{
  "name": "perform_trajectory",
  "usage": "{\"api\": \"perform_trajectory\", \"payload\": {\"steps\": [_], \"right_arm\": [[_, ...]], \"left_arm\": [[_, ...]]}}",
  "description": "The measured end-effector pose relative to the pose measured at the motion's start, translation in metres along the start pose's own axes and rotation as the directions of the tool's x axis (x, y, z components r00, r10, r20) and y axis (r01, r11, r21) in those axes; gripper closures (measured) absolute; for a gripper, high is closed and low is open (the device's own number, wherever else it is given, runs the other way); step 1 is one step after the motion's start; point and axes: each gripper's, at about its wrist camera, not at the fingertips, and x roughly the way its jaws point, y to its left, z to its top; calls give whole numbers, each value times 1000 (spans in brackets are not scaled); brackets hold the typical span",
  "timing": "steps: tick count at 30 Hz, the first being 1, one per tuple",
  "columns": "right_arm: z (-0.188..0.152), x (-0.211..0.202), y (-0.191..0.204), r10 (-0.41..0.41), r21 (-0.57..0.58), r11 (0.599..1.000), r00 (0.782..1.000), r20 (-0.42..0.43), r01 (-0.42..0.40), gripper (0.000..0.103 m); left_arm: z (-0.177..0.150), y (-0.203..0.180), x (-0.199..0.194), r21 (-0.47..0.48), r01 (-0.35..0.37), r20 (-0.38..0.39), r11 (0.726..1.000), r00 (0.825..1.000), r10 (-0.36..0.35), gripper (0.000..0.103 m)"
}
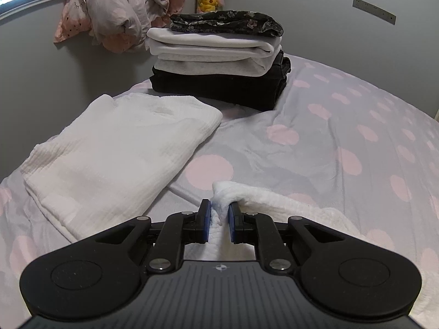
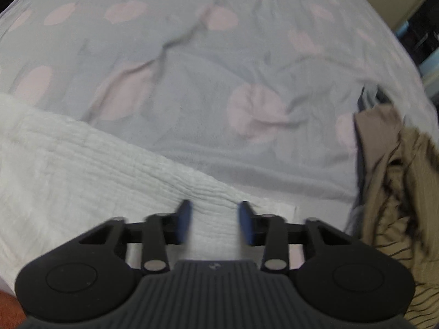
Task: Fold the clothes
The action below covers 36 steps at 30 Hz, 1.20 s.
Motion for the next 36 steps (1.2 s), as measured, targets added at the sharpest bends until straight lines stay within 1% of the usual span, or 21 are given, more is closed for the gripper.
{"api": "perform_trajectory", "payload": {"steps": [1,4,6,8,11,14,15,16,19,22,25,27,28,30,32,33,34,35,36], "right_arm": [[-1,-2,2,-9,-2,1000,1000,15,9,99],[-5,-17,5,-45,-15,999,996,77,47,101],[-6,-39,-1,-61,14,998,989,138,59,102],[-8,-68,-10,-77,56,996,975,210,66,102],[-16,-116,-22,-112,108,991,944,312,82,102],[-35,-167,-32,-124,146,987,910,394,71,102],[-43,-179,-34,-129,152,986,904,408,72,102],[-52,-191,-35,-131,155,985,899,419,71,102],[-88,-219,-36,-123,158,986,893,432,60,102],[-129,-233,-34,-125,157,986,902,413,65,102],[-168,-237,-34,-117,177,983,922,369,54,102],[-189,-236,-35,-117,194,980,935,334,53,102],[-199,-234,-36,-117,206,977,943,313,52,102],[-214,-223,-38,-114,228,972,960,254,55,103],[-223,-211,-38,-129,234,969,972,194,82,103],[-225,-204,-38,-142,232,967,977,162,102,103],[-228,-200,-41,-137,245,965,980,148,98,103],[-231,-196,-45,-128,259,962,982,136,90,103],[-232,-195,-49,-124,285,955,982,139,80,103]], "left_arm": [[0,0,-1,-4,1,0,1000,1000,-1,87],[3,-1,-10,3,8,9,1000,1000,-8,87],[6,-4,-21,23,18,15,1000,1000,-19,87],[9,-6,-32,42,29,21,999,999,-30,87],[15,-7,-43,101,56,10,993,998,-57,87],[18,-3,-59,165,93,-17,982,996,-91,87],[18,1,-65,188,106,-30,976,994,-102,87],[17,3,-71,210,118,-43,971,993,-111,87],[11,11,-83,287,143,-90,947,988,-122,87],[2,16,-93,364,193,-158,911,977,-143,87],[-6,17,-96,412,249,-217,877,961,-171,84],[-10,18,-97,442,287,-248,850,950,-192,80],[-11,17,-99,459,301,-256,836,946,-200,79],[-12,17,-103,491,315,-255,813,944,-211,77],[-13,15,-108,524,336,-257,783,938,-232,77],[-13,13,-111,538,346,-257,769,936,-241,75],[-13,13,-113,548,348,-255,760,935,-245,72],[-12,12,-114,558,343,-250,755,938,-242,67],[-11,11,-115,568,338,-245,751,940,-239,65]]}}
